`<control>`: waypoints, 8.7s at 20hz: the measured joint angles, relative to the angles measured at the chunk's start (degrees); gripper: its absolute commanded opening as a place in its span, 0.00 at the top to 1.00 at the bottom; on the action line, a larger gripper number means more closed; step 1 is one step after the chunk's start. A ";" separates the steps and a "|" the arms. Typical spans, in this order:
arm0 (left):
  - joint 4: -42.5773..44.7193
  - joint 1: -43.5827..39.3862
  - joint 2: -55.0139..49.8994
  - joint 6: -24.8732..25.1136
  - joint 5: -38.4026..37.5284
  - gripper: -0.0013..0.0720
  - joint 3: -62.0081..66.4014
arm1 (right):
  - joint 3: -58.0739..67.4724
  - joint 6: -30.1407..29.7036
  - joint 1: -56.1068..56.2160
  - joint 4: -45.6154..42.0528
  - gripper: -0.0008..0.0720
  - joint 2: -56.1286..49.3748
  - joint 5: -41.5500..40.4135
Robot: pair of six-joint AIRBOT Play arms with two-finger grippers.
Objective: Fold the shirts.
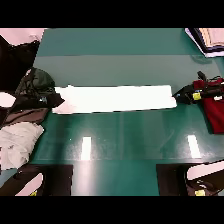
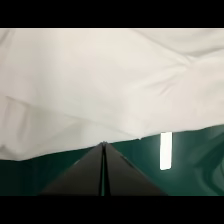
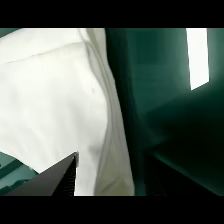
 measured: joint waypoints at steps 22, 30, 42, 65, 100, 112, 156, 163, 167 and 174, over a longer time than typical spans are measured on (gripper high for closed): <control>5.88 -33.68 -30.93 -6.34 -3.61 0.95 37.66 | 6.88 0.72 9.05 1.22 0.97 12.96 9.75; 6.03 -36.63 -51.98 -10.62 -6.84 0.95 55.08 | 15.69 5.40 11.61 2.91 0.97 23.93 15.10; 12.13 -33.29 -52.39 -11.19 -14.53 0.95 61.77 | 18.18 8.81 27.34 2.91 0.97 22.80 9.53; 33.03 -9.73 -20.59 -5.77 -34.03 0.95 65.83 | 36.04 10.16 62.95 3.19 0.95 -7.15 -24.20; 31.36 -9.62 -20.48 -5.70 -37.86 0.95 65.70 | -9.27 7.93 42.91 21.68 0.07 2.56 -29.22; 31.30 -9.62 -20.48 -5.70 -40.63 0.95 65.70 | 3.58 5.57 48.46 22.10 0.97 -4.39 -29.68; 26.58 -9.62 -20.48 -5.99 -44.09 0.95 65.70 | 5.22 9.60 -17.44 -16.61 0.97 33.83 -24.09; 26.58 -9.62 -20.48 -4.92 -45.03 0.95 65.70 | -0.44 23.39 -17.44 -39.32 0.97 34.60 -10.38; 26.60 -9.62 -20.48 -4.46 -45.31 0.95 65.70 | -4.72 26.67 -17.44 -47.01 0.49 34.69 -5.14; 26.58 -9.62 -20.48 -4.44 -45.29 0.94 65.70 | -7.23 29.11 -18.34 -50.71 0.30 37.18 -1.84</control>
